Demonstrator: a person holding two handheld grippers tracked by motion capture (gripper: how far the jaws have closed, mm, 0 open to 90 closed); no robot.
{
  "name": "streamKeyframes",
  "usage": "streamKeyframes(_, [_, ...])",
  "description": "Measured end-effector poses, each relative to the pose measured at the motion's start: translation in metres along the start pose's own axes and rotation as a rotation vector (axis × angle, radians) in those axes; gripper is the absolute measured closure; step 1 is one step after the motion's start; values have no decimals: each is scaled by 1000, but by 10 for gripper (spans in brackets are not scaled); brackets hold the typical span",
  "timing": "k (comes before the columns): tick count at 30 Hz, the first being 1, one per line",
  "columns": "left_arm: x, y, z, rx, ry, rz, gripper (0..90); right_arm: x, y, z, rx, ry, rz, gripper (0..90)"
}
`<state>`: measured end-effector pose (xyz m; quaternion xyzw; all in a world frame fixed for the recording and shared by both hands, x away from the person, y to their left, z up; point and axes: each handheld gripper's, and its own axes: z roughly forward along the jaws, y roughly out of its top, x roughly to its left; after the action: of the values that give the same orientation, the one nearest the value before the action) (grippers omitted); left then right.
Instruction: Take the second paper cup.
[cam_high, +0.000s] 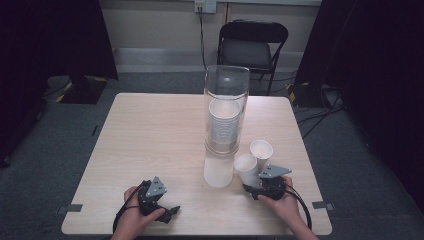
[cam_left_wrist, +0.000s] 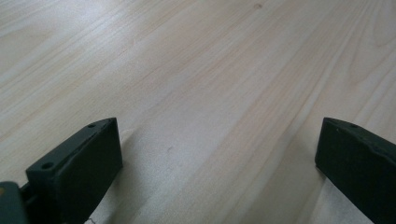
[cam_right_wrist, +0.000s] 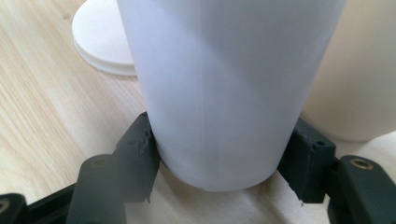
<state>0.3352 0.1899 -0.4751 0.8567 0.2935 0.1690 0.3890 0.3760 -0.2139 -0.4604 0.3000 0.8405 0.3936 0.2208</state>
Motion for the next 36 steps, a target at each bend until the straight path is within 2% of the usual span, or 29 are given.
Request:
streamKeyframes(1, [0,0,0,1,0,1,0,1,0,-1,-13,-13,-21,369])
streamKeyframes(4, [0,0,0,0,0,1,0,1,0,-2,-40,13,4,369])
streamKeyframes(7, [0,0,0,-1,-2,-6,7,3,0,-2,-50,31,2,368])
streamKeyframes(8, [0,1,-1,-16,0,-7,38,4,1,-2,-54,40,0,368])
streamKeyframes(10, [0,2,-1,-48,5,-16,204,7,2,-2,-64,59,-7,367])
streamKeyframes(12, [-2,7,1,-39,-33,-24,181,10,3,-1,-69,87,-4,367])
streamKeyframes(16, [-19,27,4,-81,-116,31,203,19,8,2,-79,134,-31,366])
streamKeyframes(18, [-30,41,6,-127,-165,39,202,25,10,4,-82,161,-51,366])
streamKeyframes(21, [-46,62,12,-146,-222,86,202,30,13,7,-84,193,-70,365])
streamKeyframes(23, [-54,72,17,-165,-253,99,200,32,13,7,-80,215,-89,365])
streamKeyframes(30, [-68,92,33,-238,-288,100,200,37,12,6,-50,269,-132,363])
streamKeyframes(33, [-72,97,37,-239,-294,113,201,39,11,8,-21,281,-136,353])
streamKeyframes(36, [-76,99,41,-226,-298,132,201,38,10,8,-2,269,-122,287])
